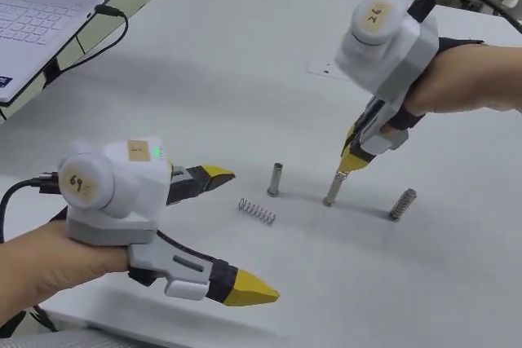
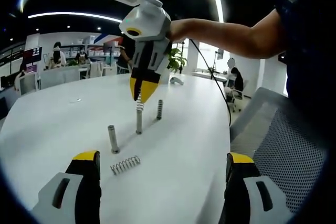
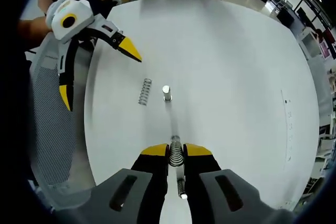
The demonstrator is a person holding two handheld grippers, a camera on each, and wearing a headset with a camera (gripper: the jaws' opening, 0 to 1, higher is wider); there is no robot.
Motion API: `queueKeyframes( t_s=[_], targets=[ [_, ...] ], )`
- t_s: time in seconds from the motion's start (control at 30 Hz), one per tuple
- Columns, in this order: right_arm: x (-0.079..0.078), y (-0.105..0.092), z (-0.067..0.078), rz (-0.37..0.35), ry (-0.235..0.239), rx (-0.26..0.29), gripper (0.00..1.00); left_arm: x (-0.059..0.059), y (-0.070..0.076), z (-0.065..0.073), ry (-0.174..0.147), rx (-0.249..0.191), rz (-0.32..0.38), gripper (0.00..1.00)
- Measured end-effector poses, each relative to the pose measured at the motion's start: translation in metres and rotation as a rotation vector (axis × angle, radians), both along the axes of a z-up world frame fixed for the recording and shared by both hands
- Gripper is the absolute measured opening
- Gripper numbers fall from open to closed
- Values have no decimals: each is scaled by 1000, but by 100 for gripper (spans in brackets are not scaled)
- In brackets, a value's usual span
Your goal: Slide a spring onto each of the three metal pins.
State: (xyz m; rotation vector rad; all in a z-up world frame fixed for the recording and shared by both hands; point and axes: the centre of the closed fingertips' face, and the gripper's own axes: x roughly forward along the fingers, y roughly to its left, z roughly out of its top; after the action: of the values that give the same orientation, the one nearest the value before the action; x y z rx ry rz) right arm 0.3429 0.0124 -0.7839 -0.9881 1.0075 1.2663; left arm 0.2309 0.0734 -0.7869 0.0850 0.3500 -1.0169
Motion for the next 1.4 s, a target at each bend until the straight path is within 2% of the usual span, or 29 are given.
queueKeyframes(
  t_s=[0.37,0.77,1.03,1.4],
  targets=[
    [-1,2,-11,2,14,-18,8,0,0,0,3,-2,-3,96],
    [-4,1,-32,-20,33,-36,8,-1,-1,0,4,-1,-5,95],
    [-5,1,-43,-34,30,-33,8,-1,0,0,4,1,-7,94],
    [-16,-2,-53,-46,43,-52,9,-1,1,0,4,2,-7,93]
  ],
)
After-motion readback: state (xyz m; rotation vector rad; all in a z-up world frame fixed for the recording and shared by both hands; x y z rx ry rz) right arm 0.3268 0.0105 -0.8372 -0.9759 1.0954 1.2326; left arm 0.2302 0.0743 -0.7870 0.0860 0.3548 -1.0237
